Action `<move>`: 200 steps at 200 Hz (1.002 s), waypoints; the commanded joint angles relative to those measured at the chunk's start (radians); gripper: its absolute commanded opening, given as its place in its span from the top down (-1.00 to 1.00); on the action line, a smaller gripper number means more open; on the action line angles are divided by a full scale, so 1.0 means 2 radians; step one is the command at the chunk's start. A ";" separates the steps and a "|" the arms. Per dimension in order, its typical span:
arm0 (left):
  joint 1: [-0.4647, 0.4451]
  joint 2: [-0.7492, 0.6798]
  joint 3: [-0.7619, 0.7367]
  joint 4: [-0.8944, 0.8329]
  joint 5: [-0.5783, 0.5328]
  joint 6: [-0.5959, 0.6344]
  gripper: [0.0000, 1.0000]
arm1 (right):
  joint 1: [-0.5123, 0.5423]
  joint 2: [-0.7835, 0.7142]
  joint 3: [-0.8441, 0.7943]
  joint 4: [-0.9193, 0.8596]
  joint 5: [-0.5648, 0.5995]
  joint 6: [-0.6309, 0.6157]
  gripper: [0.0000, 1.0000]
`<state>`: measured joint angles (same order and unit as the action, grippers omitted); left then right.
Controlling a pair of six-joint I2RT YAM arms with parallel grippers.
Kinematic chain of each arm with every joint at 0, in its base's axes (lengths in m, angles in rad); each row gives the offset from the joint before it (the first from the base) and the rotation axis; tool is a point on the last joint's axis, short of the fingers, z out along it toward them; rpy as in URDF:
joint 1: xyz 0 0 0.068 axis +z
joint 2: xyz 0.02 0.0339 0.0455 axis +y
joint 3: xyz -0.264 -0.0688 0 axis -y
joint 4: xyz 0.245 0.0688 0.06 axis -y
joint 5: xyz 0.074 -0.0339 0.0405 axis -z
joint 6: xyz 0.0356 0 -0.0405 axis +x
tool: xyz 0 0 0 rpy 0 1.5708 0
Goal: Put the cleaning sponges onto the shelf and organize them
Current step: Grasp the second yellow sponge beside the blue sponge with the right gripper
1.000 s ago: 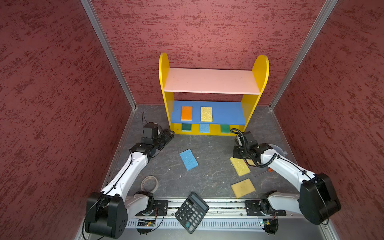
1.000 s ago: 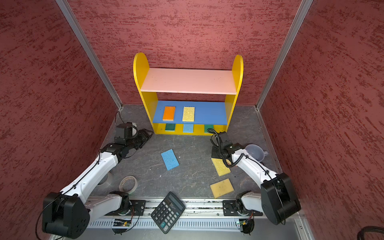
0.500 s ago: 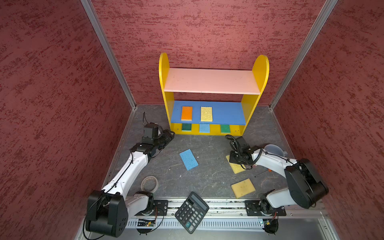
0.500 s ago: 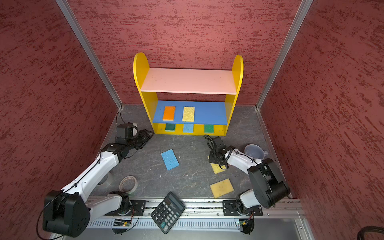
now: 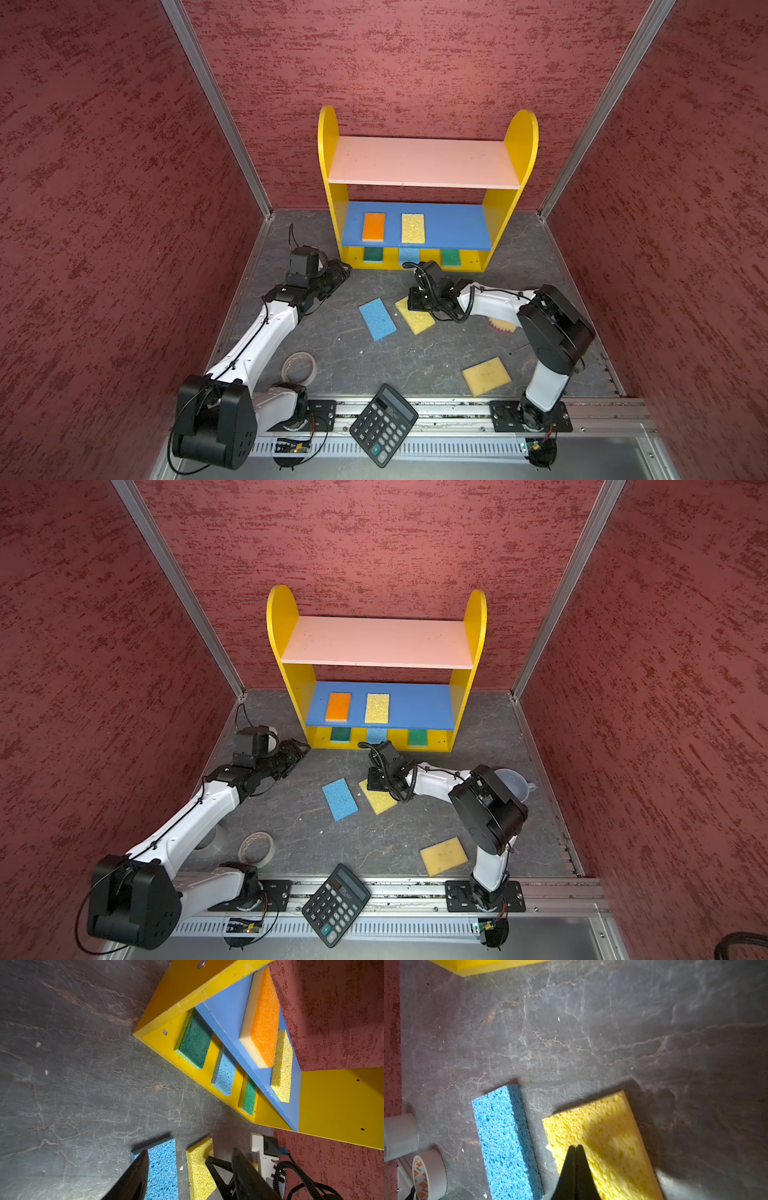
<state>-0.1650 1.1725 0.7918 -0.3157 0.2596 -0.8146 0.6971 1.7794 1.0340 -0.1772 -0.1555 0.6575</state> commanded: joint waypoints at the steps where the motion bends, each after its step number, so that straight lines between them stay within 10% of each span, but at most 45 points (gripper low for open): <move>1: -0.001 -0.001 0.008 0.005 -0.005 0.003 -0.27 | -0.004 -0.045 0.005 -0.020 0.047 -0.037 0.82; 57: -0.001 -0.007 0.006 0.002 -0.001 0.001 -0.26 | -0.032 -0.123 -0.076 -0.056 0.114 -0.069 0.65; 104: 0.001 -0.009 -0.007 0.010 -0.002 -0.004 -0.26 | -0.042 -0.119 -0.116 0.001 0.011 -0.076 0.17; 170: 0.001 0.001 -0.007 0.017 0.002 -0.006 -0.27 | -0.030 -0.061 -0.107 0.049 -0.037 -0.059 0.07; 200: 0.001 0.004 -0.009 0.019 0.003 -0.008 -0.27 | -0.030 -0.042 -0.106 0.048 -0.036 -0.058 0.33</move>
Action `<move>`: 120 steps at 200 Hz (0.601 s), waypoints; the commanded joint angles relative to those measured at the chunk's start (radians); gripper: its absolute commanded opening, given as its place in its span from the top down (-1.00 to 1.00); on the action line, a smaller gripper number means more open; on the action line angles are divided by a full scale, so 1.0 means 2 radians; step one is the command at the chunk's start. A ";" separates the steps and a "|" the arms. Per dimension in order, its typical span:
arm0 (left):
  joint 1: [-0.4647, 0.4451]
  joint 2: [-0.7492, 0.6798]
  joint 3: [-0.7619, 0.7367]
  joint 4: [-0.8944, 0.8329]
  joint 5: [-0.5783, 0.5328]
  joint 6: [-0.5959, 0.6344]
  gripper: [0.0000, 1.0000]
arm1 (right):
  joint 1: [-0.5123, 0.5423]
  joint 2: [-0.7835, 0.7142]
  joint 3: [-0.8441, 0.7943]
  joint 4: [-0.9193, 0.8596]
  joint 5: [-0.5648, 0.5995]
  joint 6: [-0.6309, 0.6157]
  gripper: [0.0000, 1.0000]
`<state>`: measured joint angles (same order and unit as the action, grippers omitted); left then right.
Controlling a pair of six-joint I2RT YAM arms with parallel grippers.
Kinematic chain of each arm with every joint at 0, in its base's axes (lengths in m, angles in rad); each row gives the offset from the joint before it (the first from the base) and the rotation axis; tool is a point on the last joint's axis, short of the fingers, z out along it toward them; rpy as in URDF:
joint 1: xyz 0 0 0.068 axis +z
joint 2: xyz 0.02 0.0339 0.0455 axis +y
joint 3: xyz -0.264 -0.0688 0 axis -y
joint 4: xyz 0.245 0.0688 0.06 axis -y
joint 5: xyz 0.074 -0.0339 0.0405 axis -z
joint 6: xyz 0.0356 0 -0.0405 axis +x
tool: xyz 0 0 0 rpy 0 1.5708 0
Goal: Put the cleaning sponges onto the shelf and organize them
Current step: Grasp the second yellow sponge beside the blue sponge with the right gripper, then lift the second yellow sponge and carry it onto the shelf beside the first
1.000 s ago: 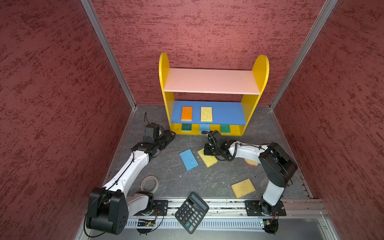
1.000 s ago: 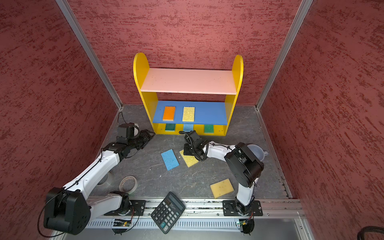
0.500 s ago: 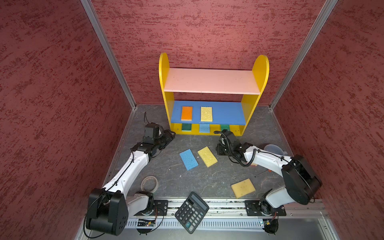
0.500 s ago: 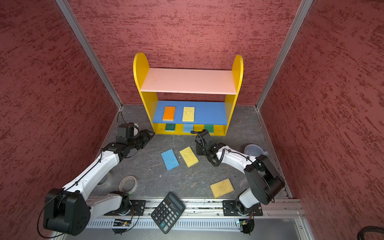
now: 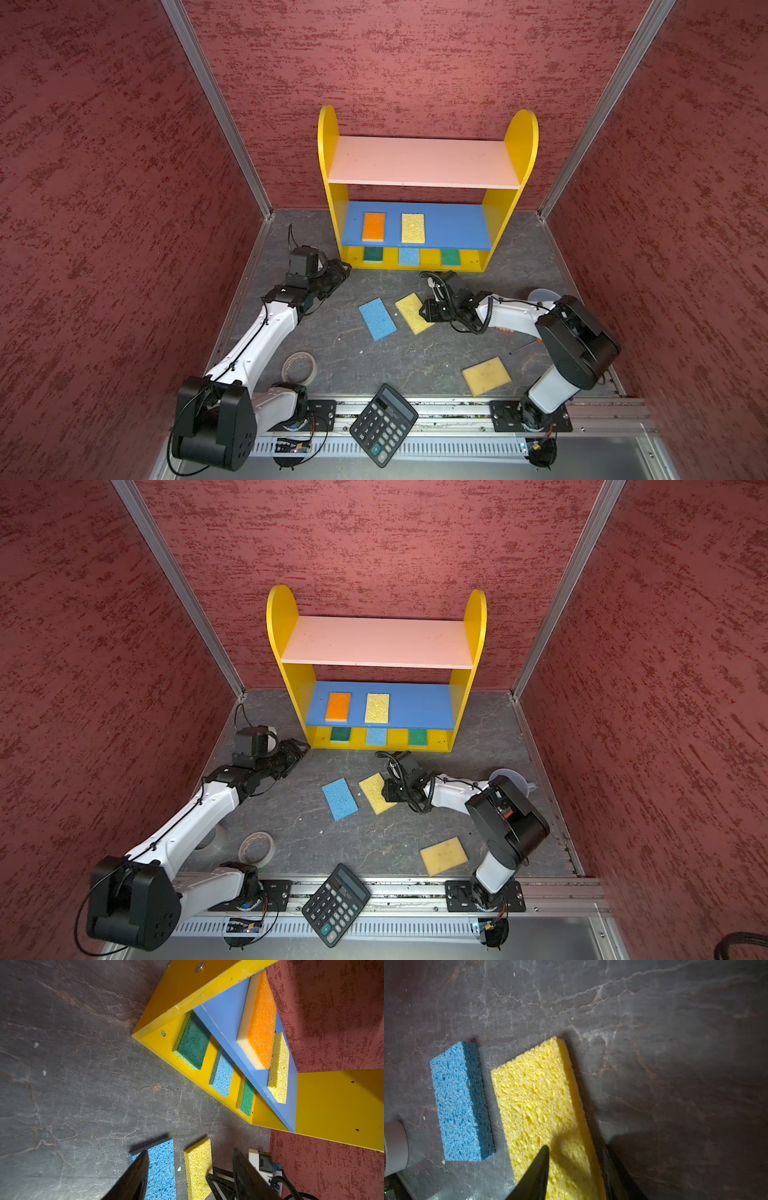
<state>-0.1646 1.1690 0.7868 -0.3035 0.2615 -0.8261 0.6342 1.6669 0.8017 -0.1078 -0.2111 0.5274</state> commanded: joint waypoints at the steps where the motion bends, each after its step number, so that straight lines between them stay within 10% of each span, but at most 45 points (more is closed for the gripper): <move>1: 0.001 0.005 -0.007 0.013 0.002 -0.002 -0.27 | 0.001 0.014 0.010 0.013 -0.008 0.007 0.35; 44: 0.002 0.015 -0.005 0.019 0.005 -0.003 -0.26 | 0.001 -0.007 0.006 0.011 0.019 -0.009 1.00; 120: 0.011 0.011 0.019 -0.005 -0.003 0.013 -0.26 | -0.017 -0.153 0.047 -0.107 0.156 -0.099 1.00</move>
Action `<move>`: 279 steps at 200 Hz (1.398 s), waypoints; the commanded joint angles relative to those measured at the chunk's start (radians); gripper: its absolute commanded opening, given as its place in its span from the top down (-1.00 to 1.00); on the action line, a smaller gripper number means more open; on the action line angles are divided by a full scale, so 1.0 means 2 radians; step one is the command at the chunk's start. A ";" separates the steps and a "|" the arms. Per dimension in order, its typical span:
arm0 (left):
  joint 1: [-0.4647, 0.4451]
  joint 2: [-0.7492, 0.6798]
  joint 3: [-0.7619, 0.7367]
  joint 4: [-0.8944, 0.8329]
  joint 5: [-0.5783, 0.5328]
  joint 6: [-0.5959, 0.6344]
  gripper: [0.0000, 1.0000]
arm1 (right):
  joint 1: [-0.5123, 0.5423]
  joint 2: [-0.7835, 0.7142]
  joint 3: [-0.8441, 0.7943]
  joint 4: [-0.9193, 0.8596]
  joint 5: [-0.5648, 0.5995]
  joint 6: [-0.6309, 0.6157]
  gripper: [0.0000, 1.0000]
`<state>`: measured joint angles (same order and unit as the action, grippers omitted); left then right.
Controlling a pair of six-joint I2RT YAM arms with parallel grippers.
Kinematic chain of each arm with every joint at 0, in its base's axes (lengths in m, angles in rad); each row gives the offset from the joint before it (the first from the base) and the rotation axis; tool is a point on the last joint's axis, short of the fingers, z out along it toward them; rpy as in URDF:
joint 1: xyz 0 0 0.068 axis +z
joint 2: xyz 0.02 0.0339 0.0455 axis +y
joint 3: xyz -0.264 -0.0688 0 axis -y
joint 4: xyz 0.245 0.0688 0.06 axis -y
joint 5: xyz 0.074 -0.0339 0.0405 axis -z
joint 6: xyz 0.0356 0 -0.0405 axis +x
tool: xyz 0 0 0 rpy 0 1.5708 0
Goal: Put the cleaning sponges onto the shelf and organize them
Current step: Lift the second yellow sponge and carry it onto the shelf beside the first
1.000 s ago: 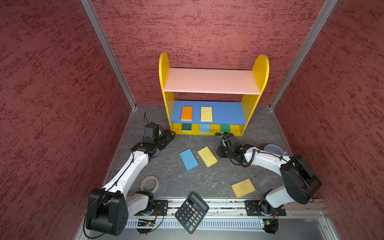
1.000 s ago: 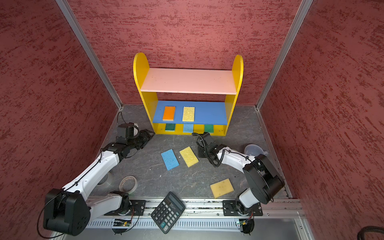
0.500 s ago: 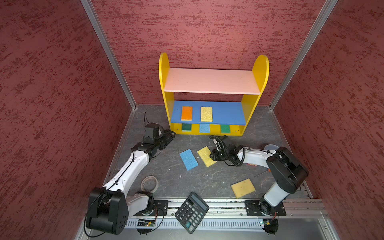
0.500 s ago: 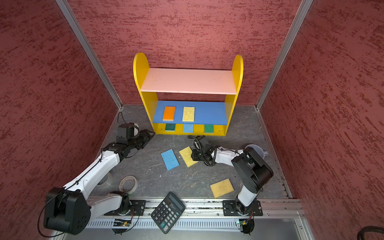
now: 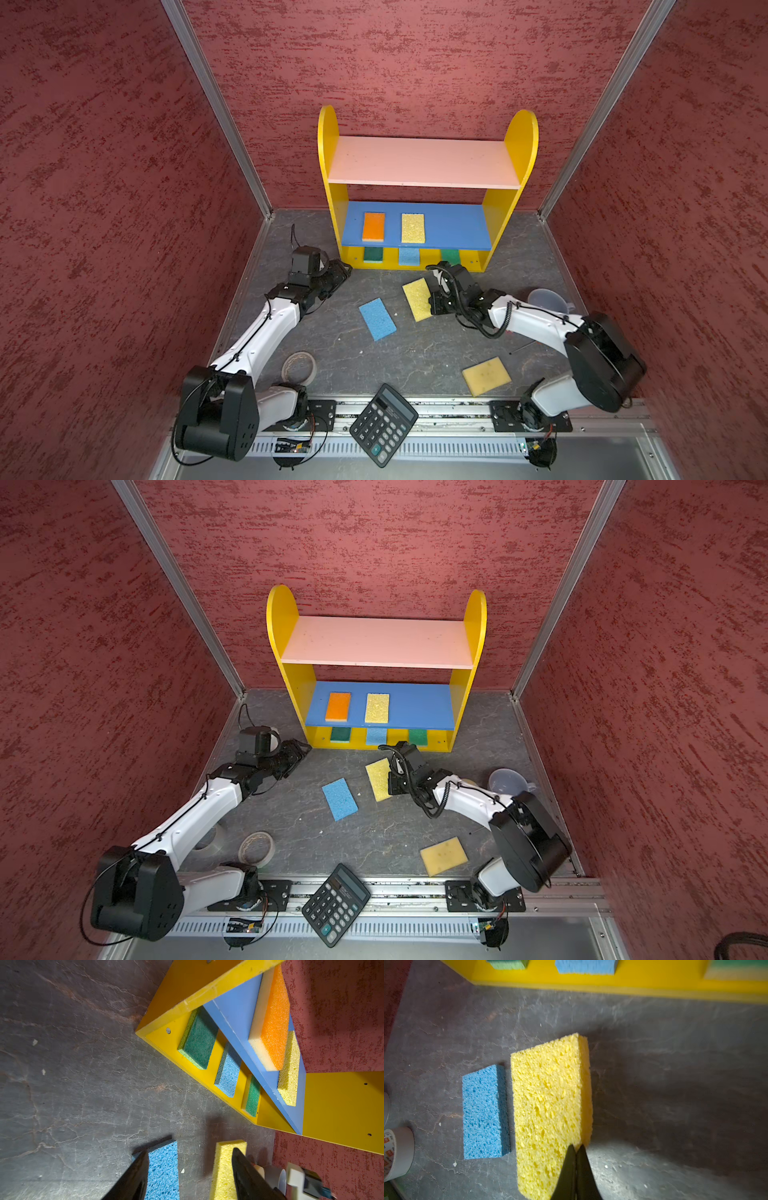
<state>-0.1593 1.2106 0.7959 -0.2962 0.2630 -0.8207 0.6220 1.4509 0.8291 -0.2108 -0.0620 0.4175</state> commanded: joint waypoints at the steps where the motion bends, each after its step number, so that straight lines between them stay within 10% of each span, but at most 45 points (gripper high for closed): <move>1: 0.008 -0.010 0.014 -0.009 -0.004 0.010 -0.27 | -0.012 -0.048 0.034 -0.056 0.084 -0.045 1.00; 102: 0.013 -0.026 0.004 -0.013 0.000 0.007 -0.27 | -0.117 -0.034 0.157 -0.071 0.081 -0.094 1.00; 279: 0.021 -0.019 0.006 -0.012 0.000 0.005 -0.27 | -0.142 0.117 0.293 -0.082 0.082 -0.106 1.00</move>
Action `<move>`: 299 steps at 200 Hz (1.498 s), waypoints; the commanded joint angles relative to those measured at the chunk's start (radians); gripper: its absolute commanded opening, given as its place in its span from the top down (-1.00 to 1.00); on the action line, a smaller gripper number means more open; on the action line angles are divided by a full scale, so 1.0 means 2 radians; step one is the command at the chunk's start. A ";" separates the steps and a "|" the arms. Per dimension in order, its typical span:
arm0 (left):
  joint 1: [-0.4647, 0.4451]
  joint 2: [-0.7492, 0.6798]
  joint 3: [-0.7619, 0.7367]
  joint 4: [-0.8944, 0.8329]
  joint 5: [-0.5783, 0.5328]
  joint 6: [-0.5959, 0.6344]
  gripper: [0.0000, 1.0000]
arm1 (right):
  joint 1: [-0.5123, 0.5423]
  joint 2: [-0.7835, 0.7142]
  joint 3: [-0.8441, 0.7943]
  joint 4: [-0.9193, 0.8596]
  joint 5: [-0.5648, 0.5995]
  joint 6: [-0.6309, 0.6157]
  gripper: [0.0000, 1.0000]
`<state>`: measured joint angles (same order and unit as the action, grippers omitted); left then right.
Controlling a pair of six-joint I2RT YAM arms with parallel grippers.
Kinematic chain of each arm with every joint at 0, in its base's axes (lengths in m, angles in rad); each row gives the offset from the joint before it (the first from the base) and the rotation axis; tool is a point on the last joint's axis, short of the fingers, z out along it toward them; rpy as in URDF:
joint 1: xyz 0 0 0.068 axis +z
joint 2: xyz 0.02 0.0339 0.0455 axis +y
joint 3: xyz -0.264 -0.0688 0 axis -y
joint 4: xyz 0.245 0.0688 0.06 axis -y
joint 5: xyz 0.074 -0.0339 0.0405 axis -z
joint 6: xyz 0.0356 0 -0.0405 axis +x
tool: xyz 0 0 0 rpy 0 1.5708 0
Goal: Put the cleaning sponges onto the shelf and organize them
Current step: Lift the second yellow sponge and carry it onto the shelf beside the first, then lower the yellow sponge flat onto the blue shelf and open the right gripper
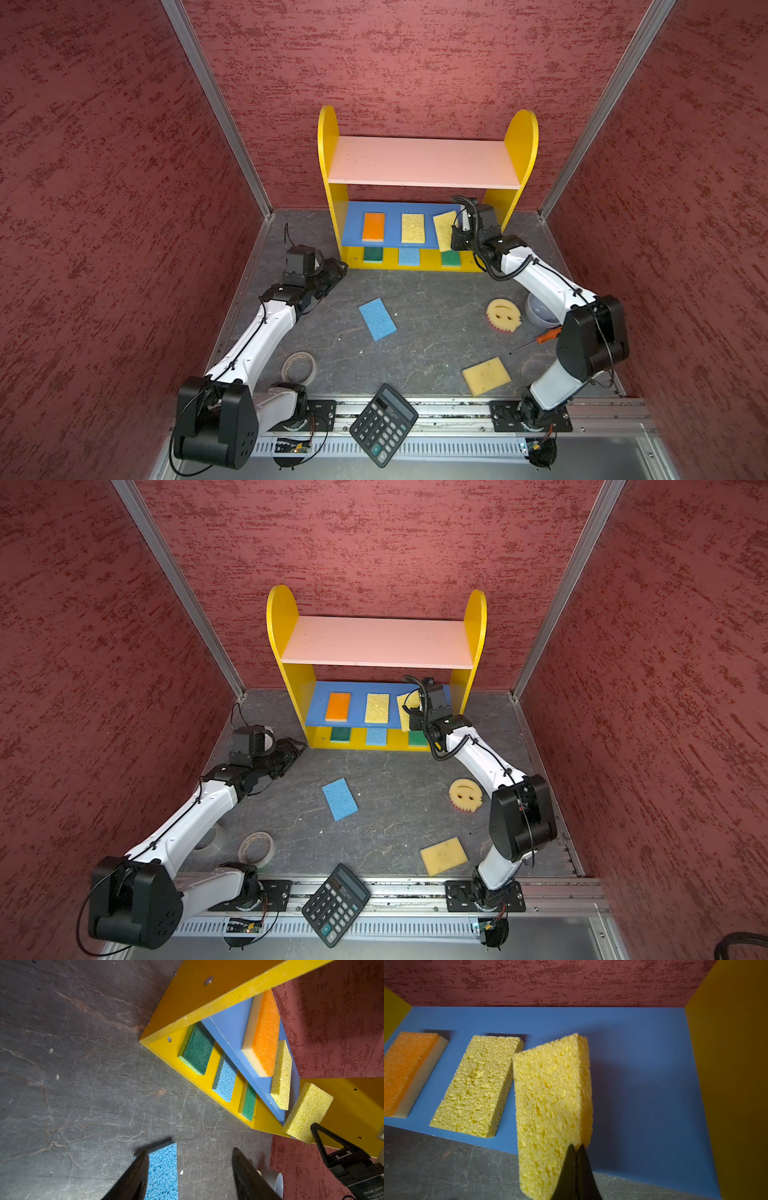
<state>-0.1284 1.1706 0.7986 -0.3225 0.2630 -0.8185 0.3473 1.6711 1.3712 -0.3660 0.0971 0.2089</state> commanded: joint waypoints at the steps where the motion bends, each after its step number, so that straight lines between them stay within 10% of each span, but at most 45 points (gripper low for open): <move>1: 0.006 0.001 0.005 0.001 0.000 0.004 -0.27 | -0.005 0.008 0.022 -0.004 0.003 -0.002 1.00; 220: 0.008 -0.026 0.002 -0.017 -0.005 0.005 -0.27 | -0.024 0.060 0.023 0.047 0.032 0.093 1.00; 299: 0.009 -0.022 -0.005 -0.008 0.000 0.000 -0.27 | -0.024 0.068 0.030 0.043 0.046 0.066 0.65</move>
<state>-0.1173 1.1294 0.7986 -0.3435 0.2588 -0.8219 0.3038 1.7870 1.3949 -0.2882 0.1520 0.3634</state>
